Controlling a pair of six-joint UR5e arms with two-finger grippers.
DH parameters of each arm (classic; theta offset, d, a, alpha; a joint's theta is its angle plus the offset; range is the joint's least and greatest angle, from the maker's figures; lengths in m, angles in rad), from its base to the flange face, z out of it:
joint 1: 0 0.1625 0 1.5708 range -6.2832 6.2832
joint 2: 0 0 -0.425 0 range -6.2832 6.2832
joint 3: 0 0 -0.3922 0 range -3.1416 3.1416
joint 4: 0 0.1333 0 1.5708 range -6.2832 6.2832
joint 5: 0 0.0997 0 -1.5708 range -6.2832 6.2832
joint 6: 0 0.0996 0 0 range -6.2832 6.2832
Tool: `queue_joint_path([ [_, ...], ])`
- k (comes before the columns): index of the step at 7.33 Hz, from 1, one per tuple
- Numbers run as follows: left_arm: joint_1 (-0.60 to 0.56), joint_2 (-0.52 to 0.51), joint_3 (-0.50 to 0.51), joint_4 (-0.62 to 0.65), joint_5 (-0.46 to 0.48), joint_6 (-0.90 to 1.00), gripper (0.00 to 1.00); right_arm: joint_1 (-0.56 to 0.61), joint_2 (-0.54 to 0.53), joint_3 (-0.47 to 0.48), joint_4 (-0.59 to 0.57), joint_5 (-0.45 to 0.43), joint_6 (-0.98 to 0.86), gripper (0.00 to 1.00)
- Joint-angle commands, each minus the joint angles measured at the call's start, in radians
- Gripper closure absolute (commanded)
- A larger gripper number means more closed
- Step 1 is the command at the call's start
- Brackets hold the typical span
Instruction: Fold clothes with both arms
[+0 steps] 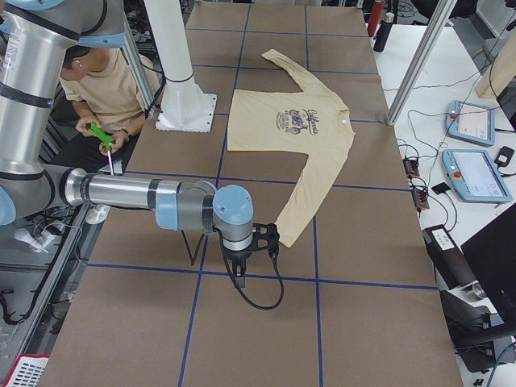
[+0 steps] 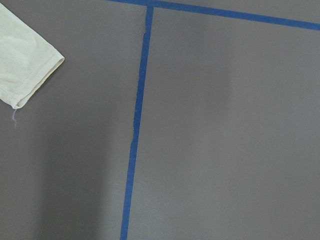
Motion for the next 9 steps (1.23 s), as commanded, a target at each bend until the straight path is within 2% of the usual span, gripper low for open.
queue_joint_path([
  [1,0.0,0.003,0.004,-0.048,0.009,-0.001,0.0,-0.001,0.005,0.001,0.0,0.0,0.002,0.0],
  [3,0.0,0.005,-0.017,-0.053,0.005,0.0,0.0,0.001,0.008,0.008,0.002,-0.002,0.0,0.0],
  [5,0.001,0.005,-0.107,-0.089,-0.001,-0.009,0.0,-0.001,0.019,0.034,0.005,0.002,0.008,0.0],
  [6,0.002,-0.011,-0.135,-0.157,0.014,-0.012,0.0,-0.001,0.048,0.089,0.061,0.002,0.009,0.0],
  [8,0.002,-0.038,-0.119,-0.462,0.022,-0.013,0.0,-0.001,0.091,0.068,0.316,0.0,0.02,0.0],
  [9,0.002,-0.073,-0.081,-0.493,0.015,-0.012,0.0,-0.001,0.118,0.023,0.321,0.011,0.04,0.0],
])
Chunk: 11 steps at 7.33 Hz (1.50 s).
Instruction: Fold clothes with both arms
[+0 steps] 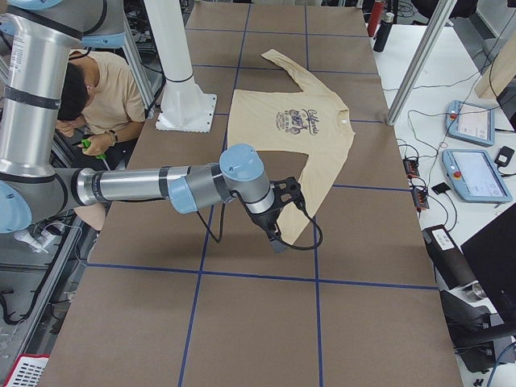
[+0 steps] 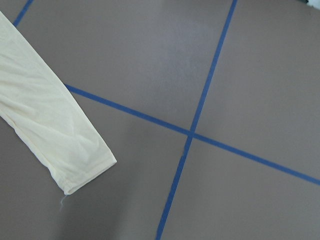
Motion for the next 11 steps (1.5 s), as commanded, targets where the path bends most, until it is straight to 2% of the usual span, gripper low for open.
queue_joint_path([
  [1,0.0,-0.07,0.074,-0.112,-0.009,0.0,0.0,0.0,0.028,-0.057,0.076,0.032,0.065,0.0],
  [3,0.0,-0.061,0.075,-0.161,-0.009,0.002,0.0,0.0,-0.003,-0.068,0.176,0.033,0.119,0.0],
  [4,0.0,-0.053,0.067,-0.166,-0.01,0.002,0.0,-0.018,-0.002,-0.068,0.185,0.048,0.28,0.0],
  [5,0.0,-0.053,0.073,-0.181,-0.009,0.002,0.0,-0.122,-0.002,-0.069,0.233,0.047,0.461,0.01],
  [6,0.0,-0.052,0.075,-0.183,-0.009,0.002,0.0,-0.22,-0.002,-0.086,0.316,-0.015,0.595,0.02],
  [7,0.0,-0.049,0.072,-0.183,-0.01,0.0,0.0,-0.318,-0.002,-0.142,0.432,-0.102,0.709,0.02],
  [8,0.0,-0.049,0.07,-0.183,-0.01,0.0,0.0,-0.383,0.021,-0.24,0.585,-0.193,0.793,0.04],
  [9,0.0,-0.049,0.07,-0.183,-0.01,0.0,0.0,-0.431,0.09,-0.347,0.679,-0.238,0.901,0.11],
  [10,0.002,-0.049,0.07,-0.183,-0.01,0.0,0.0,-0.496,0.147,-0.423,0.723,-0.316,0.961,0.18],
  [11,0.002,-0.049,0.07,-0.183,-0.01,0.0,0.0,-0.547,0.158,-0.463,0.767,-0.391,0.965,0.19],
])
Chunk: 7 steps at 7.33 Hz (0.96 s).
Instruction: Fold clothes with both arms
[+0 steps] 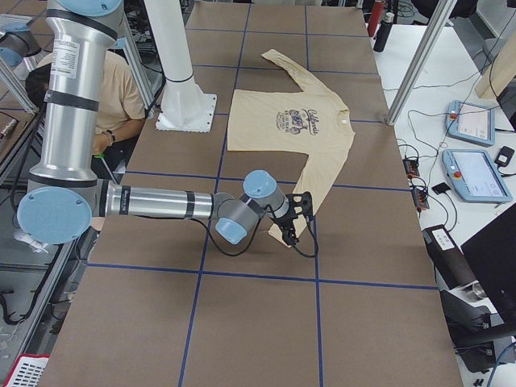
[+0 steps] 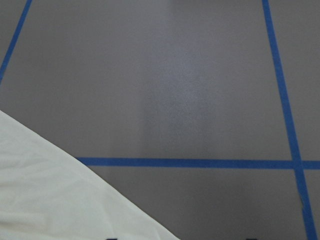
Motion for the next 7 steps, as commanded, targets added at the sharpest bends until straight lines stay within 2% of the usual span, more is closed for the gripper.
queue_joint_path([
  [1,0.001,0.0,0.0,0.0,0.0,0.0,0.0,-0.086,0.036,-0.074,0.076,-0.095,0.066,0.27],
  [2,0.001,0.0,0.001,0.0,0.0,0.0,0.0,-0.118,0.036,-0.077,0.076,-0.112,0.072,0.34],
  [7,0.001,0.0,0.006,0.0,0.0,0.0,0.0,-0.149,-0.035,-0.077,0.117,-0.143,0.063,0.38],
])
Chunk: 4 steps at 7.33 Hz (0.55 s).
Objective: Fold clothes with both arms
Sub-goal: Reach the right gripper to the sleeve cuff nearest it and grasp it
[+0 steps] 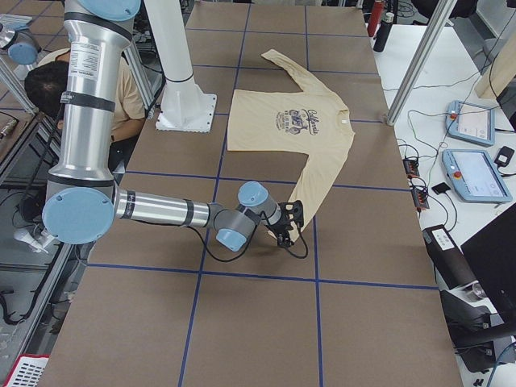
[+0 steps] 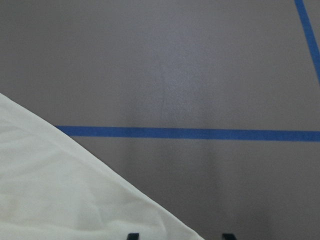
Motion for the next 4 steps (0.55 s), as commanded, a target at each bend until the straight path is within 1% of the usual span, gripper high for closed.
queue_joint_path([
  [1,0.0,0.002,0.001,0.0,0.0,0.0,0.0,-0.014,-0.01,-0.008,-0.001,-0.021,-0.003,0.4],
  [2,0.0,0.002,0.001,0.0,0.002,0.0,0.0,-0.02,-0.002,-0.015,-0.001,-0.022,-0.003,0.43],
  [4,0.0,0.002,0.0,0.0,0.002,0.0,0.0,-0.026,0.0,-0.037,0.001,-0.024,-0.006,0.45],
])
